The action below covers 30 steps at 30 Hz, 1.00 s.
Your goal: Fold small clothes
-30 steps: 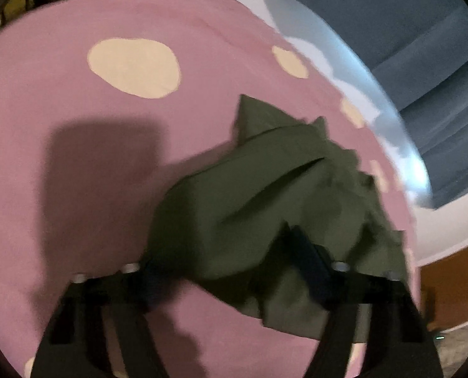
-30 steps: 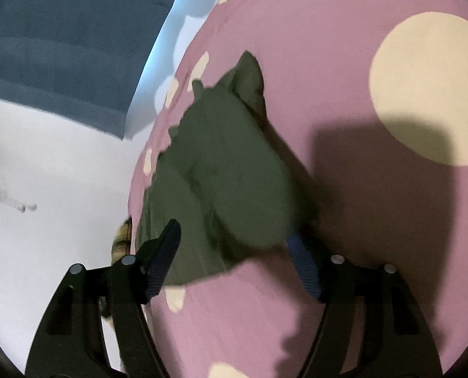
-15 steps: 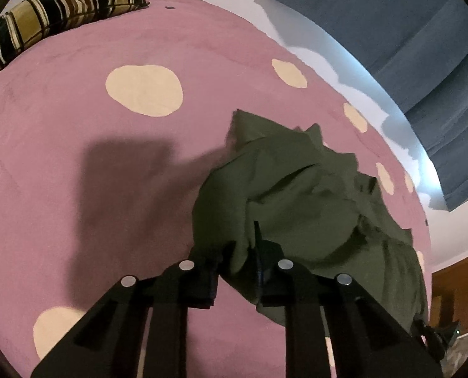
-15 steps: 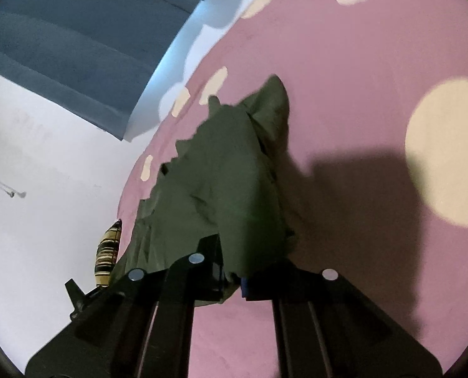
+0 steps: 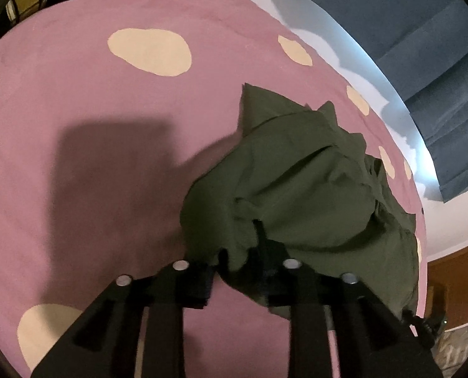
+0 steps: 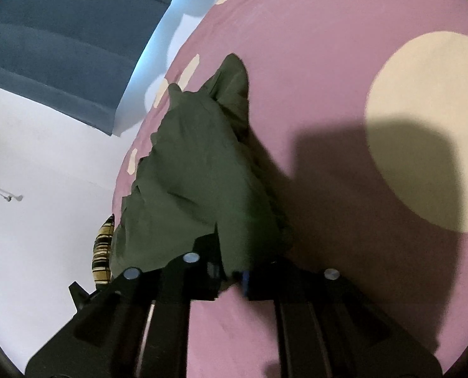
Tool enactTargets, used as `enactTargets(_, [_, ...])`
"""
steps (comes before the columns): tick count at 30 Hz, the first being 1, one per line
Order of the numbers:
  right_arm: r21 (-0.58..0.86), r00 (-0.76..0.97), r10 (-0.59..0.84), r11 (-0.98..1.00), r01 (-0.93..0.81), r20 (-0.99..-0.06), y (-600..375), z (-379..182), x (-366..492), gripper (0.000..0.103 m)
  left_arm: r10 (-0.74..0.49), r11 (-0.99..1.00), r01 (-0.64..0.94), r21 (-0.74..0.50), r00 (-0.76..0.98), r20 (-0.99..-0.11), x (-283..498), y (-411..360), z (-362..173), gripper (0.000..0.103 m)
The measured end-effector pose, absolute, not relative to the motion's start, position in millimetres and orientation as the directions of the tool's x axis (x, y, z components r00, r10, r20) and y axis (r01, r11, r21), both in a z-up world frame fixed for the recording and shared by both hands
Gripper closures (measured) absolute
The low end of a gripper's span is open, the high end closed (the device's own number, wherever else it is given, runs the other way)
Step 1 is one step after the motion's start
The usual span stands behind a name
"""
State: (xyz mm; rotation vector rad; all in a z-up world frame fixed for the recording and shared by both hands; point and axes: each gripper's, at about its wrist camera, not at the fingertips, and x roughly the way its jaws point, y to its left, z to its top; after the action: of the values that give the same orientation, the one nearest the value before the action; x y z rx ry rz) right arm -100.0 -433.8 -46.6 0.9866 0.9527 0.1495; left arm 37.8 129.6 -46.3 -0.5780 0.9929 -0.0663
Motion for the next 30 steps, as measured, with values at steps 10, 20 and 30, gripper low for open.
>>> enactTargets(10, [0.654,0.666,0.302,0.66,0.371,-0.682,-472.3,5.2,-152.4,0.074,-0.355,0.827,-0.17,-0.535,0.581,-0.733,-5.0,164.2,-36.4,0.043])
enactTargets(20, [0.781,0.506,0.69,0.623,-0.05,-0.518,-310.9,43.5,-65.3,0.061,-0.355,0.819,-0.185,-0.543,0.581,-0.733,-1.3,169.9,-38.7,0.032])
enactTargets(30, [0.779,0.275,0.75,0.627,-0.005,-0.602,-228.2,-44.3,-25.4,0.055,-0.362,0.825,-0.17,-0.539,0.572,-0.736,5.3,174.9,-40.3,0.03])
